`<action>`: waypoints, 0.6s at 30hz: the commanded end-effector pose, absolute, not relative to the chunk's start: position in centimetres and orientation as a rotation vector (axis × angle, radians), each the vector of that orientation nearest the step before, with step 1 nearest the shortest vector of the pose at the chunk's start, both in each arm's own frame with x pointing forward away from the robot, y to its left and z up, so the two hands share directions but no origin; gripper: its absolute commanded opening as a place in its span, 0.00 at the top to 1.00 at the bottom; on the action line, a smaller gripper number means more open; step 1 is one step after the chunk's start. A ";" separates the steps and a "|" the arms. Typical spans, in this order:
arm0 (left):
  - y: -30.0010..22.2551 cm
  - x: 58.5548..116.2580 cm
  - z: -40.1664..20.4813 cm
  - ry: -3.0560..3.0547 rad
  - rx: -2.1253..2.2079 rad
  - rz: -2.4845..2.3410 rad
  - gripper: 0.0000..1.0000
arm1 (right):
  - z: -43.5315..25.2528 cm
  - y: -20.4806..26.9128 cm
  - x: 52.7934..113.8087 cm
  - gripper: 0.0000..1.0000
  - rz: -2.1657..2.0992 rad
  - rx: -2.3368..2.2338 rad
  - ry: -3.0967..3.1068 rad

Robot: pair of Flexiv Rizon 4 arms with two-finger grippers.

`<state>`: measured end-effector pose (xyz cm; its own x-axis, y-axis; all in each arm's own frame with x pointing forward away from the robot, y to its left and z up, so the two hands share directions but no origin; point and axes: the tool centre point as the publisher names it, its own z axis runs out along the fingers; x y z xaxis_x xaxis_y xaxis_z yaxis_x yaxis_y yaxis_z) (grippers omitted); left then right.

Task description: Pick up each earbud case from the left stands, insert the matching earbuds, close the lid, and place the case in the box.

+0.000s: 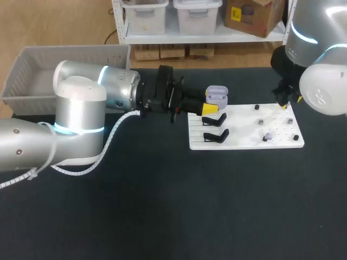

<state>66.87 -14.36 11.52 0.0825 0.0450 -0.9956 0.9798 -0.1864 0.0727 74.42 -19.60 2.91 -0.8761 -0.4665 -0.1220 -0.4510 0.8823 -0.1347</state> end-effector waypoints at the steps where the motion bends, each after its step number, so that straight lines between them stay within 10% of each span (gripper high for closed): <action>1: -14.3 66.8 11.4 1.094 1.417 -1.256 1.00 | 2.6 -19.6 74.9 0.57 -0.156 -0.713 2.909; 18: -14.3 66.8 11.4 1.094 1.417 -1.256 1.00 | 1.3 -19.9 75.7 0.60 -0.169 -0.709 2.942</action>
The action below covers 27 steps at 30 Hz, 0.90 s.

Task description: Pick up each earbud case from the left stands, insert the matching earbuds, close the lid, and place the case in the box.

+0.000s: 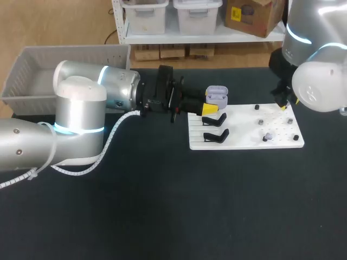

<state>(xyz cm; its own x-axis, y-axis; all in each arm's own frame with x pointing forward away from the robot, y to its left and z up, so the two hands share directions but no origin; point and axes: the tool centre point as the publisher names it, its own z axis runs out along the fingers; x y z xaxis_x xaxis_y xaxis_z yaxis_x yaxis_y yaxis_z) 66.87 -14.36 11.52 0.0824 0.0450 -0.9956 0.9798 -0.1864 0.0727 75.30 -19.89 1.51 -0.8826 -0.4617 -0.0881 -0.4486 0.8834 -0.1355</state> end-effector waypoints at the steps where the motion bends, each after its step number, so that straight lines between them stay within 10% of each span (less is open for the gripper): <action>1: -14.3 66.8 11.4 1.094 1.417 -1.256 1.00 | 1.2 -20.0 75.8 0.60 -0.170 -0.708 2.943; 16: -14.3 66.8 11.4 1.094 1.417 -1.256 1.00 | 1.1 -20.2 75.7 0.72 -0.173 -0.696 2.946; 22: -14.3 66.8 11.4 1.094 1.417 -1.256 1.00 | 1.0 -20.3 75.7 0.99 -0.185 -0.693 2.942; 27: -14.3 66.8 11.4 1.094 1.417 -1.256 1.00 | 2.3 -20.2 75.1 1.00 -0.200 -0.691 2.920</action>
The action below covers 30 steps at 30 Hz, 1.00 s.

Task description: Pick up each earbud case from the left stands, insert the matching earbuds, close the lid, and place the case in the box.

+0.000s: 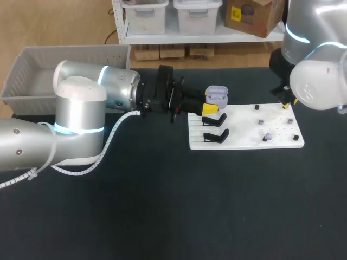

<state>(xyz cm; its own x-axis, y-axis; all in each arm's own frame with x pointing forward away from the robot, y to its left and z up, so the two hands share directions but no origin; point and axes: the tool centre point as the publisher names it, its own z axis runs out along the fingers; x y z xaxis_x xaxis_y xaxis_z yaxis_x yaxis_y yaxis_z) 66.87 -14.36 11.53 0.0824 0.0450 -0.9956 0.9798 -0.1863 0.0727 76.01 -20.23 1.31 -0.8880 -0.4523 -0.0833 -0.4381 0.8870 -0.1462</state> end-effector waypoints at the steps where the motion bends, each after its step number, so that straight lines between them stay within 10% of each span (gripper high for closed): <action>1: -14.3 66.8 11.4 1.094 1.417 -1.256 1.00 | 2.7 -20.1 74.8 1.00 -0.201 -0.690 2.917; 30: -14.3 66.8 11.4 1.094 1.417 -1.256 1.00 | 11.7 -17.7 68.4 1.00 -0.083 -0.526 3.048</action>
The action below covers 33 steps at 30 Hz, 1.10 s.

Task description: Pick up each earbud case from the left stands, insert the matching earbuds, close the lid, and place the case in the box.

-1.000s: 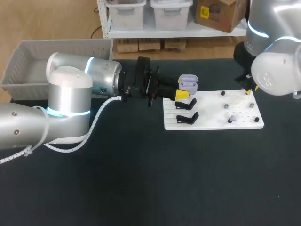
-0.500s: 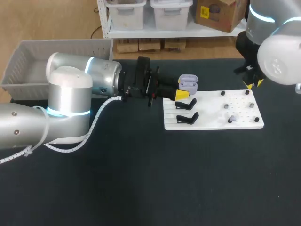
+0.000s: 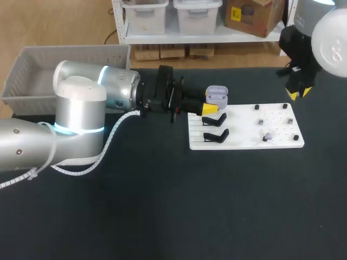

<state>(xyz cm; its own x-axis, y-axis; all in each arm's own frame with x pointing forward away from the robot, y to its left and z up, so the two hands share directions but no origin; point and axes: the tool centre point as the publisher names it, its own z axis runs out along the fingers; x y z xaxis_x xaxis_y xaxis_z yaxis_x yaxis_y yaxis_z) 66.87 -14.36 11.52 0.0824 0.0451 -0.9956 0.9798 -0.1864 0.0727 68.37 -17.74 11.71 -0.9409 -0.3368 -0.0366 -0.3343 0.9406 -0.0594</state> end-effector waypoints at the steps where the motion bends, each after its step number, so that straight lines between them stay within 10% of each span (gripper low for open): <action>1: -14.3 66.8 11.4 1.094 1.417 -1.256 1.00 | 11.7 -17.7 68.4 1.00 -0.083 -0.526 3.048; 33: -16.1 66.3 10.2 1.096 1.427 -1.218 1.00 | 20.0 -10.5 62.9 1.00 0.032 -0.074 3.089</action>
